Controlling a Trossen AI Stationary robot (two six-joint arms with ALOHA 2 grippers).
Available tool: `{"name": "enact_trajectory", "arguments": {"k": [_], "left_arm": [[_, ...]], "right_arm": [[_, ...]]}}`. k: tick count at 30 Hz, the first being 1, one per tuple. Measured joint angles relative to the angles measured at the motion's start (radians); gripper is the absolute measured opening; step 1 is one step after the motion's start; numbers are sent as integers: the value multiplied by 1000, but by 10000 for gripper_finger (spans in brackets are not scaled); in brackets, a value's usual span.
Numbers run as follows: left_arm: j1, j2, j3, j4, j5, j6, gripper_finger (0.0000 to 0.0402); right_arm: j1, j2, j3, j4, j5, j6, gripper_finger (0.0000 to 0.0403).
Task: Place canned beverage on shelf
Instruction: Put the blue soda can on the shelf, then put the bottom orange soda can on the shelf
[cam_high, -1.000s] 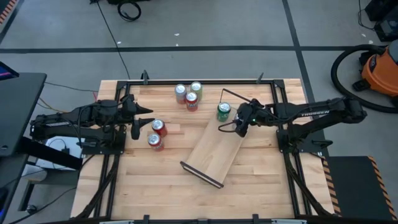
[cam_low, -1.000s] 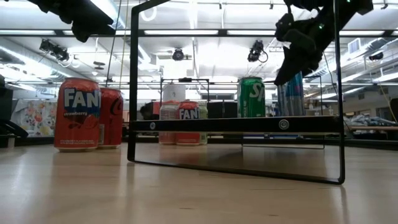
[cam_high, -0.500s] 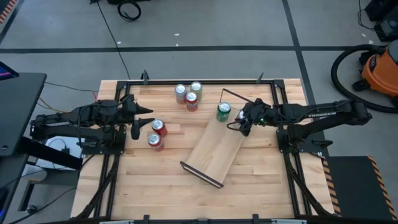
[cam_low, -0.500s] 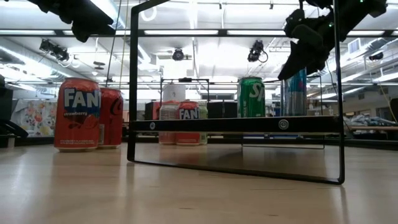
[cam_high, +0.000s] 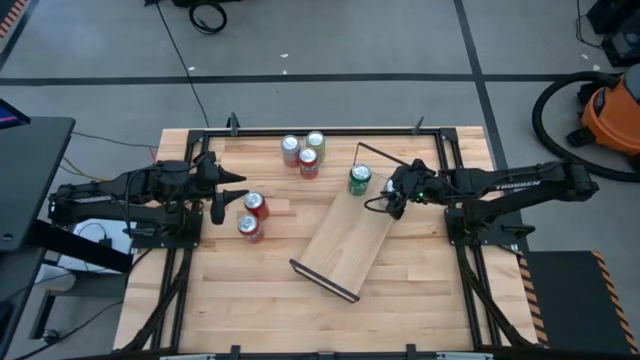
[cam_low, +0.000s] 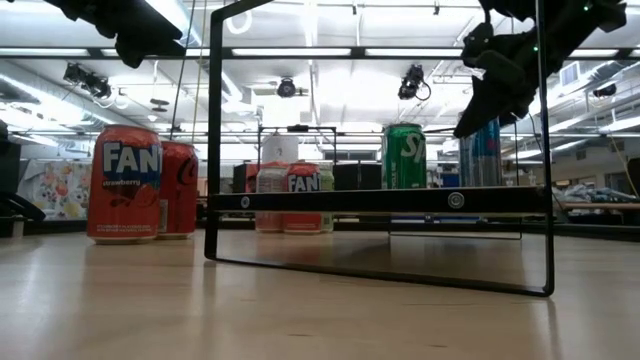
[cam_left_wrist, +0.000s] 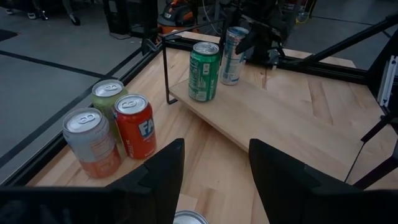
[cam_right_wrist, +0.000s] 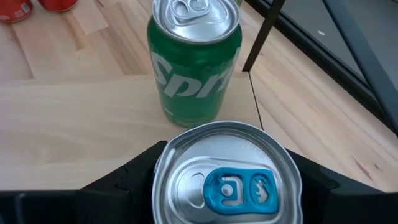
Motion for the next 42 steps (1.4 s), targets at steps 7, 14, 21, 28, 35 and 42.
{"name": "enact_trajectory", "arguments": {"k": [7, 14, 21, 28, 35, 42], "left_arm": [[0, 0, 0, 0, 0, 0, 192], [0, 0, 0, 0, 0, 0, 192], [0, 0, 0, 1, 0, 0, 192], [0, 0, 0, 1, 0, 0, 192], [0, 0, 0, 1, 0, 0, 192], [0, 0, 0, 1, 0, 0, 192]], "right_arm": [[0, 0, -3, 3, 0, 2, 254], [0, 2, -5, -1, -7, 14, 272], [-1, 3, -8, -5, -8, 16, 296], [-1, 3, -2, -2, 9, 14, 298], [-1, 3, 67, -22, 12, -11, 298], [-1, 3, 131, -40, 27, -55, 298]]}}
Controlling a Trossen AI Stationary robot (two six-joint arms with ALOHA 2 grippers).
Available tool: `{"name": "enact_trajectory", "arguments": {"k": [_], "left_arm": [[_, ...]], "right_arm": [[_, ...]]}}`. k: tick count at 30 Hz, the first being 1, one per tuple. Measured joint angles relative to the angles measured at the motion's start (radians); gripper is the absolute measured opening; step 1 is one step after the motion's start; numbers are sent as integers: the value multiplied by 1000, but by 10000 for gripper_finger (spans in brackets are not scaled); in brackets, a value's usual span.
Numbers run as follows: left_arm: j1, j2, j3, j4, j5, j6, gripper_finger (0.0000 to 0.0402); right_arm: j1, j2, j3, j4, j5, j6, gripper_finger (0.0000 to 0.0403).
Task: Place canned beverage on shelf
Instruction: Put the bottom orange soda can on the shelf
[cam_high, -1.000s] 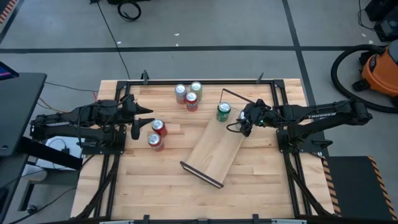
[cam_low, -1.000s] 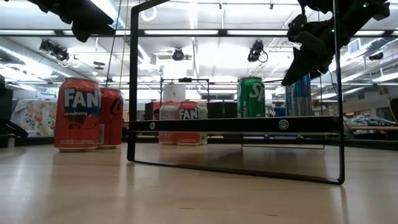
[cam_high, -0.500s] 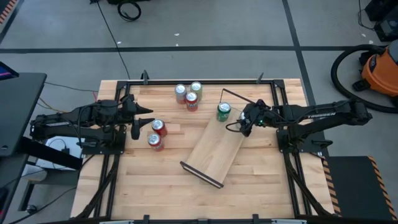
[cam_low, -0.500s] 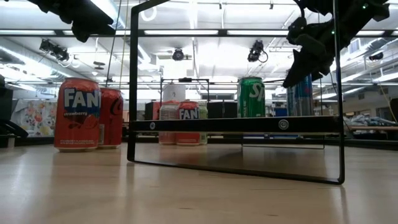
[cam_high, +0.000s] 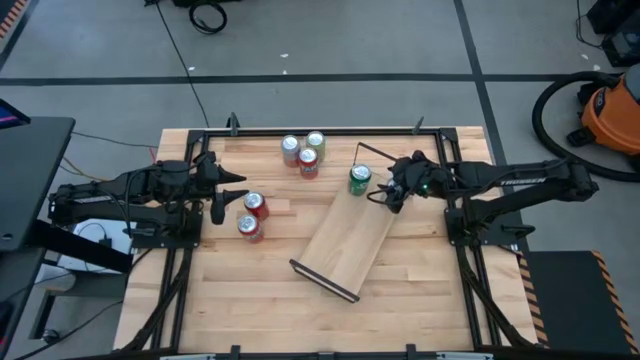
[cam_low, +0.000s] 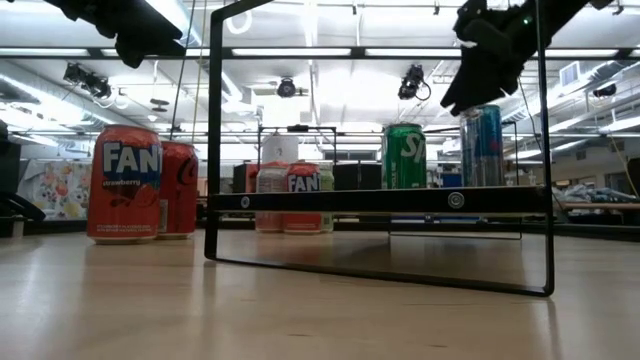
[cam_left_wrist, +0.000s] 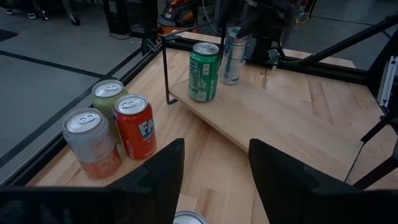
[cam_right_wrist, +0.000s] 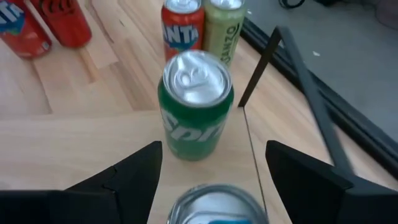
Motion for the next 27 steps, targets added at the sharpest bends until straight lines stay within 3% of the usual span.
{"name": "enact_trajectory", "arguments": {"k": [12, 27], "left_arm": [[0, 0, 0, 10, 0, 0, 192], [1, 56, 0, 14, -1, 0, 192]], "right_arm": [[25, 47, 125, 12, 42, -64, 298], [78, 409, 470, 53, 75, -224, 298]]}}
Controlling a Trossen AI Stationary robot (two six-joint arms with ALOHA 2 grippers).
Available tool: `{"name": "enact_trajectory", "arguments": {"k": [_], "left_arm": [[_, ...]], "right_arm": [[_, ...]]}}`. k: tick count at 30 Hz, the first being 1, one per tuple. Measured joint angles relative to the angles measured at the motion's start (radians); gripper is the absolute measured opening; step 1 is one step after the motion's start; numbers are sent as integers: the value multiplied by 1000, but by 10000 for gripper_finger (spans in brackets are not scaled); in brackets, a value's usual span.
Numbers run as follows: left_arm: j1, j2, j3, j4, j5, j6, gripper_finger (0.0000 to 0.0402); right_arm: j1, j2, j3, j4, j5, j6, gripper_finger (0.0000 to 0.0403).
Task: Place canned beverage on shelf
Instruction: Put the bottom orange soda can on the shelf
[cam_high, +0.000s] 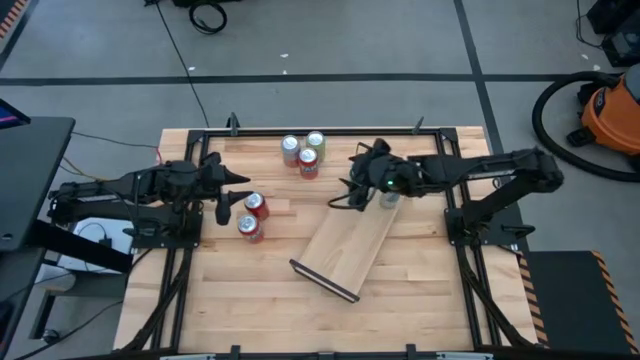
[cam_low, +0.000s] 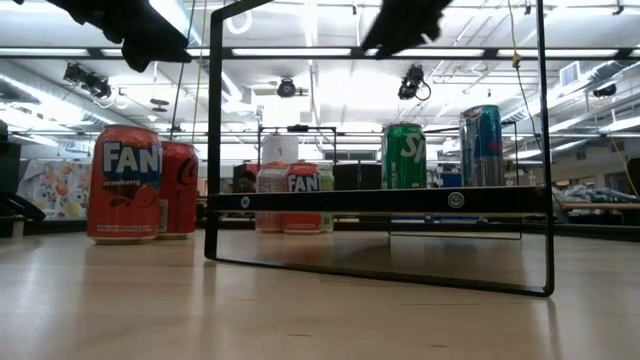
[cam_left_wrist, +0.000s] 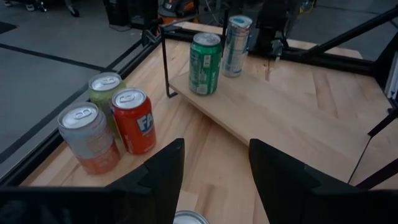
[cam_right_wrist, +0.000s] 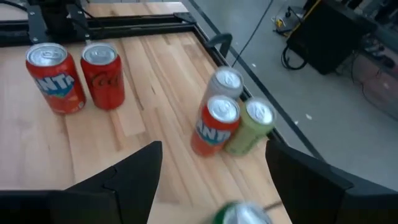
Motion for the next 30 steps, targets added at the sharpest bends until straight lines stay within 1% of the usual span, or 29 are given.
{"name": "enact_trajectory", "arguments": {"k": [4, 13, 16, 21, 25, 27, 30], "left_arm": [[0, 6, 0, -2, 0, 0, 192], [-5, 12, 0, 5, 1, -17, 192], [-44, 12, 0, 59, 23, -33, 192], [-161, 18, 0, 107, 26, 4, 192], [-222, 31, 0, 68, -22, 37, 192], [-227, 36, 0, 51, -62, 51, 192], [-216, 64, 0, 46, -119, 18, 193]], "right_arm": [[0, 88, 82, 1, -14, -40, 298], [7, 241, 185, 15, -126, -65, 297], [23, 248, 191, 19, -129, -85, 297], [68, 230, 192, 31, -83, -121, 297], [107, 225, 192, 30, -81, -139, 297], [121, 225, 192, 34, -67, -152, 297], [135, 229, 192, 47, -42, -166, 297]]}}
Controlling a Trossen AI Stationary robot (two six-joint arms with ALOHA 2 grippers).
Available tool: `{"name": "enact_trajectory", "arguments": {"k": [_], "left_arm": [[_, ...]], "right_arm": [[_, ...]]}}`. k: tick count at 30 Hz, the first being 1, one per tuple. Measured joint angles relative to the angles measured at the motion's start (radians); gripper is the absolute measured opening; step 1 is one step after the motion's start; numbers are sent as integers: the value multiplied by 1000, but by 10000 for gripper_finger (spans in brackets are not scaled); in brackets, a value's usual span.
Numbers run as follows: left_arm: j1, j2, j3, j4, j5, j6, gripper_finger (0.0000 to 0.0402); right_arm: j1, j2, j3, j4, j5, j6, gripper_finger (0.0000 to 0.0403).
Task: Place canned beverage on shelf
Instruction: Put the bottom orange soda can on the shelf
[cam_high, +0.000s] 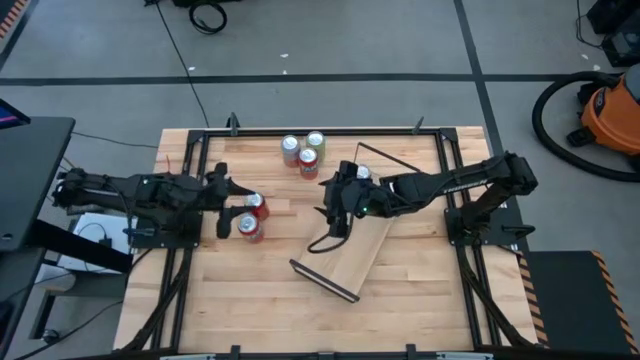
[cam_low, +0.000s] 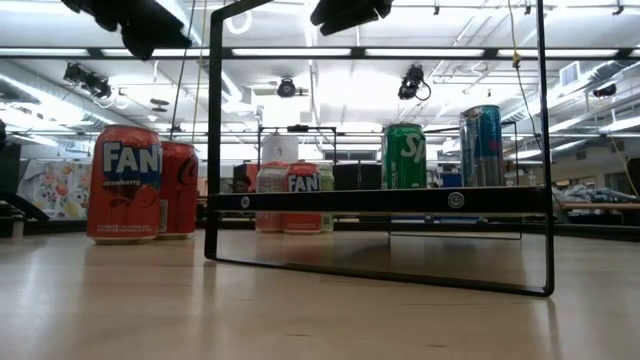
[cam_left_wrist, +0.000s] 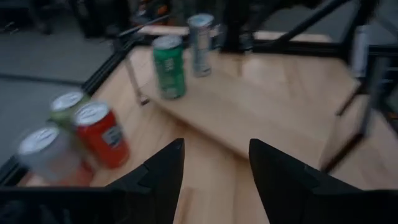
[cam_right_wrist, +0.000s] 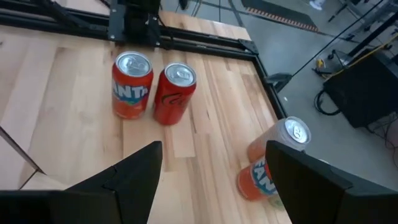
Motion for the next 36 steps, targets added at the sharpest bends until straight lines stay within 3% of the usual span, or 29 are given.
{"name": "enact_trajectory", "arguments": {"k": [3, 10, 18, 21, 25, 29, 36], "left_arm": [[6, 45, 26, -36, -2, -29, 199], [-5, 217, 220, -247, -4, -68, 216], [100, 401, 294, -410, -66, -134, 251], [133, 458, 307, -474, -27, -144, 277], [150, 498, 344, -540, 119, -182, 304], [106, 504, 393, -595, 234, -260, 311], [-83, 504, 415, -805, 246, -482, 311]], "right_arm": [[10, 1, 0, -1, 10, 0, 297], [21, 1, 0, -3, 25, -27, 297], [21, 1, -5, 4, 84, -51, 297], [21, 1, -22, 2, 85, -57, 297], [21, -1, -29, -10, 92, -59, 297], [21, -1, -29, -14, 92, -58, 297], [27, -1, -29, -20, 92, -48, 297]]}}
